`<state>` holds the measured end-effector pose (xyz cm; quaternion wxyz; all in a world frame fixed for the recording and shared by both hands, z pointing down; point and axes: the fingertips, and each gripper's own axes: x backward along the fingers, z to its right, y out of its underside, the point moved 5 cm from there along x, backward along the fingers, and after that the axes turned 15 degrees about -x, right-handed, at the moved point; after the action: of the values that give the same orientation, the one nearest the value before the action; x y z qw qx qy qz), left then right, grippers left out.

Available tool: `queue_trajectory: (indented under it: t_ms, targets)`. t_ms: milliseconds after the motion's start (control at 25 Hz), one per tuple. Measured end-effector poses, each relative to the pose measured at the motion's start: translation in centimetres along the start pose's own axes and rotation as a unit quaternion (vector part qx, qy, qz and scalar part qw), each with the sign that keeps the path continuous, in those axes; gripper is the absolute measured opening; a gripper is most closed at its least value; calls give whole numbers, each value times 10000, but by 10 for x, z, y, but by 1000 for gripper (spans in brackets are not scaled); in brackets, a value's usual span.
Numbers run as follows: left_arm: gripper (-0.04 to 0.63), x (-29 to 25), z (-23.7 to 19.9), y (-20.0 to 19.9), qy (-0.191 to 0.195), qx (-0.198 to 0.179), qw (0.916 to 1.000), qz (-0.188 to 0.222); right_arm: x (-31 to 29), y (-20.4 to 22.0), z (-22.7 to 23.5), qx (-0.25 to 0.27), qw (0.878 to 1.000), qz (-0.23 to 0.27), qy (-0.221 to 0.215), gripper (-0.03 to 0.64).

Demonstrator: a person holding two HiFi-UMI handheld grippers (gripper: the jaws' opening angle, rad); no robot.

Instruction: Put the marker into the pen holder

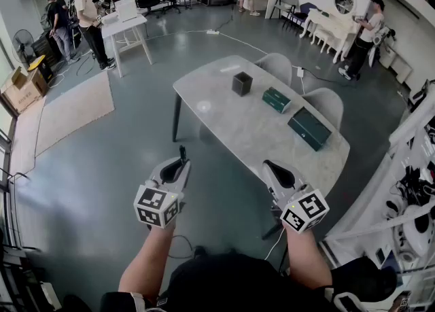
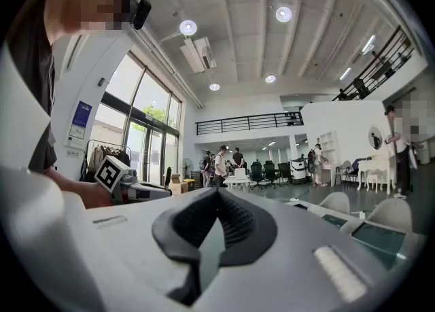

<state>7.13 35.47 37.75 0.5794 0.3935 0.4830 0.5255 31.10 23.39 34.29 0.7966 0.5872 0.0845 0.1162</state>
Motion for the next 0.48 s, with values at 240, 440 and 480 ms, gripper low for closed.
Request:
queue_trajectory:
  t_ms: [240,440,480]
  targets:
    - [52,-7,15,0,3,4,10000,-55,14,0,13,-47,10000,62,29,2]
    - [52,-12,34,-1,42,72,9999,-82,30,2,25,-99,9998,77,128,2]
    - [52,-12,39,-1,43,72,9999,-87,34,3,27,-120,9998,62,127,2]
